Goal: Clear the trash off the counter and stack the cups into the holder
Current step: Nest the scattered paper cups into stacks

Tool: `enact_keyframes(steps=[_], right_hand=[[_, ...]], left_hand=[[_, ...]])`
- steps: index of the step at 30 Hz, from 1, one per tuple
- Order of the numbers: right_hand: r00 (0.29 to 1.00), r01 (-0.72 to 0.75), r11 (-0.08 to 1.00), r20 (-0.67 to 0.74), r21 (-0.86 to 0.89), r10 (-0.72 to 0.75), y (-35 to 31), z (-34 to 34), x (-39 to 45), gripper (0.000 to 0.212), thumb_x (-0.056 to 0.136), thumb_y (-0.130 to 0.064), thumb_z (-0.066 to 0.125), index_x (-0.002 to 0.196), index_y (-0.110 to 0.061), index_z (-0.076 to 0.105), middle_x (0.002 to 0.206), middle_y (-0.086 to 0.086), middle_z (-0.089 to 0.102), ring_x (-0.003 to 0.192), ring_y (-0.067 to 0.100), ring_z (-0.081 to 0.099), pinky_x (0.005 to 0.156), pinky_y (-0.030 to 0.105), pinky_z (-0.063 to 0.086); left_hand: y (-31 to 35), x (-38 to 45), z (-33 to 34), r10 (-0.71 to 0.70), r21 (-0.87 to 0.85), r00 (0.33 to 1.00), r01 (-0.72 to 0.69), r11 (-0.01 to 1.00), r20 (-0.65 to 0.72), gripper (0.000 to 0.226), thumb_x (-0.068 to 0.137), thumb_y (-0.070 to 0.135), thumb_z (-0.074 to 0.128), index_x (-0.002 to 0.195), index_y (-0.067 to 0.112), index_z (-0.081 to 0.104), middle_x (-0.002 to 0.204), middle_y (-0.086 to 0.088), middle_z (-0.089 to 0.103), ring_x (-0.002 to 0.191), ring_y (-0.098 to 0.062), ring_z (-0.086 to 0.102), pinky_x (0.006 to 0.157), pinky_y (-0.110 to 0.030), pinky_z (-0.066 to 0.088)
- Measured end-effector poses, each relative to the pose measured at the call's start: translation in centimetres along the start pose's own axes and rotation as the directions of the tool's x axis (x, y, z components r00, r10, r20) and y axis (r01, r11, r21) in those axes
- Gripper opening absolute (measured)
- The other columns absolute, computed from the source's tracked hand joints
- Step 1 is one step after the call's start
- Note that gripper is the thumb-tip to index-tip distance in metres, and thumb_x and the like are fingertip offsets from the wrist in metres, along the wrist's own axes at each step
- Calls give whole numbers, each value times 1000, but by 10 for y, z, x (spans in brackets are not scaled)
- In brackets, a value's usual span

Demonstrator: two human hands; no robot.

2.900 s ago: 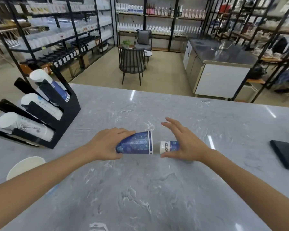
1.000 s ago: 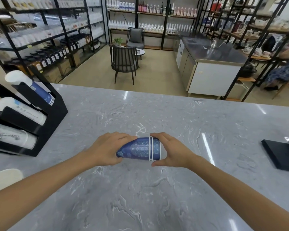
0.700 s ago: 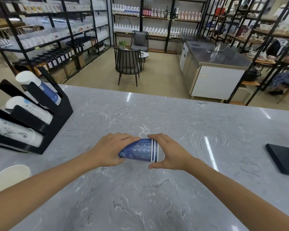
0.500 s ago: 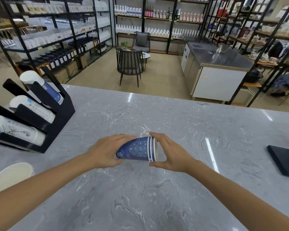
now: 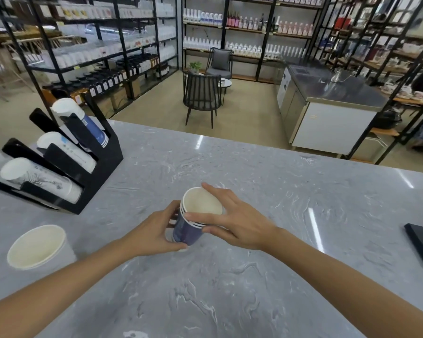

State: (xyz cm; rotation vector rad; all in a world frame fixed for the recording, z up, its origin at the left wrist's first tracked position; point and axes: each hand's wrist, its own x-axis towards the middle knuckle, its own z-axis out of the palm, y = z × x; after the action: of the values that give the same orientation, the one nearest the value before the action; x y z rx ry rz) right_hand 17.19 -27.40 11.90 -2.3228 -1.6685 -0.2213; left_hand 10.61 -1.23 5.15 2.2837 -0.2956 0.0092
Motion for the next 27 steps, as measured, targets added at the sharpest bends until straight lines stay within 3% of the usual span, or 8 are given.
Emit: enact_keyframes(steps=[7,13,16,23,27], right_hand=[[997,35,999,70,37,-37,-14,19,13,42,109,-47,36,150,-51,42,168,21,21,145,36,28,112,48,42],[990,24,999,135,46,-30,-23,28,22,42,110,-46,36,151,-53,38,169,21,17,146,39,30,107,54,48],[986,48,999,159,13,-49,-28,27,28,42,110,-47,35,152,-52,39,169,22,17,146,39,31,110,52,46],[983,36,999,182,8,-37,-38,27,34,43,109,-49,33,152,-52,37,169,23,17,150,40,31,113,46,42],[982,8,999,188,43,-16,-42,28,31,45,107,-55,30,153,-56,31,172,19,11,158,36,18,120,47,36]], left_hand=[[-18,-27,22,-101,-101,992,92,991,-82,87,63,44,92,127,54,34,120,21,66,106,2,68,89,-22,59],[-29,-41,33,-161,-161,978,139,977,-131,85,64,36,92,127,54,38,118,28,64,108,-1,68,88,-20,58],[-32,-45,37,-190,-175,972,164,971,-142,83,65,34,92,129,49,40,116,27,66,107,1,68,84,-17,57],[-32,-52,39,-215,-146,966,195,970,-142,75,68,36,87,126,43,41,116,20,65,104,3,68,86,-25,60],[-30,-57,27,-217,-96,968,206,974,-124,83,68,42,87,135,34,39,124,15,64,114,1,63,89,-25,59]])
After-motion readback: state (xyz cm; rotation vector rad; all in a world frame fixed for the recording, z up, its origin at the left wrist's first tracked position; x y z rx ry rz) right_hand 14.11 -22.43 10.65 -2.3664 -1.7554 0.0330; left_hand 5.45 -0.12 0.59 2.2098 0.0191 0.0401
